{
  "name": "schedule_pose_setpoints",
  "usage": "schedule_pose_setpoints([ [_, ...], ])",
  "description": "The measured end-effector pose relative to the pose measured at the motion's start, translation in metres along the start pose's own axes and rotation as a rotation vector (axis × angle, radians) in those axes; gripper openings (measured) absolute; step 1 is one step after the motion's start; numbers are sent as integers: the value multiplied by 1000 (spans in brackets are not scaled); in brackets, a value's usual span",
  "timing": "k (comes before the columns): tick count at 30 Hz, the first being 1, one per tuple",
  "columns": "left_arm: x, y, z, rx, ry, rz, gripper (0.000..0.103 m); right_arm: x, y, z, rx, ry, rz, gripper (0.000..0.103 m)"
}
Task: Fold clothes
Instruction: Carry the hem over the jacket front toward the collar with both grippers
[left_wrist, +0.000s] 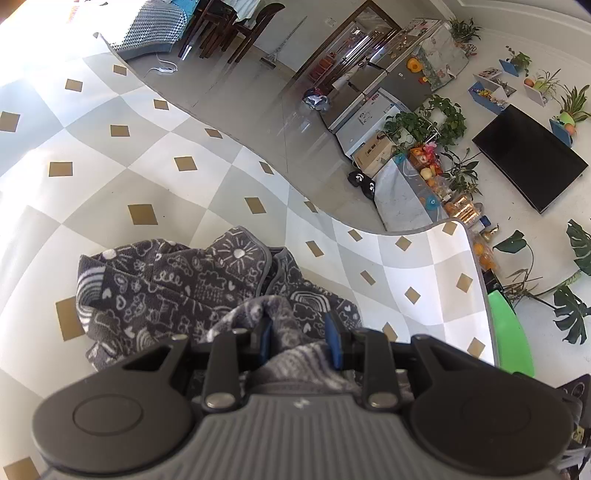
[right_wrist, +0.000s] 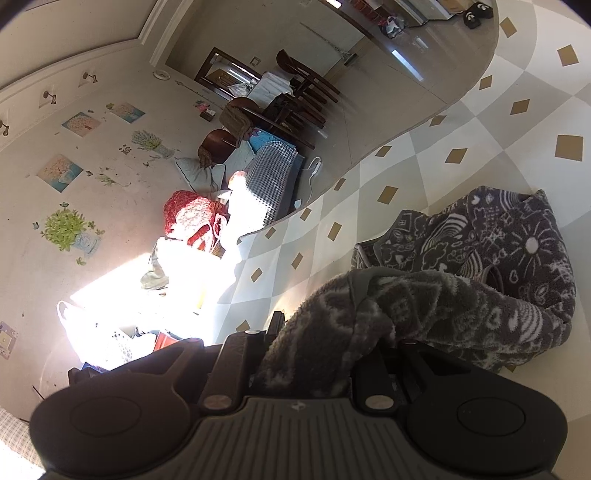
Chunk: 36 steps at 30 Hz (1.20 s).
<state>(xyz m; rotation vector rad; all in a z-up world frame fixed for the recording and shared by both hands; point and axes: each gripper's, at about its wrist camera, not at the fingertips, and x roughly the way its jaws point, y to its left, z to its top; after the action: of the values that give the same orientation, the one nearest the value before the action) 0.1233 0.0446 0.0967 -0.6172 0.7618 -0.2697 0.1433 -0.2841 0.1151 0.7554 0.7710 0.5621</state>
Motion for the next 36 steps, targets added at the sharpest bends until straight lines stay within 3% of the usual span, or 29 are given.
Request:
schedule_pose_setpoints([
  [15,45,13,26,-31,-4,42,30,39,-34,27,99,-64,-73,20],
  [17,48,15,26,-26,-5,60,34,44,-39,28,116,-74,-89,31],
  [19,48,17,27,-32,-9,71,38,48,-43,30,132,-92,-103,53],
  [23,46,24,30,-61,-36,89,49,50,-47,36,137,-126,-141,59],
  [28,34,27,36,-55,-118,129,72,47,-47,39,137,-143,-163,64],
  [36,35,28,35,-39,-73,140,75,39,-45,38,47,-117,-245,64],
])
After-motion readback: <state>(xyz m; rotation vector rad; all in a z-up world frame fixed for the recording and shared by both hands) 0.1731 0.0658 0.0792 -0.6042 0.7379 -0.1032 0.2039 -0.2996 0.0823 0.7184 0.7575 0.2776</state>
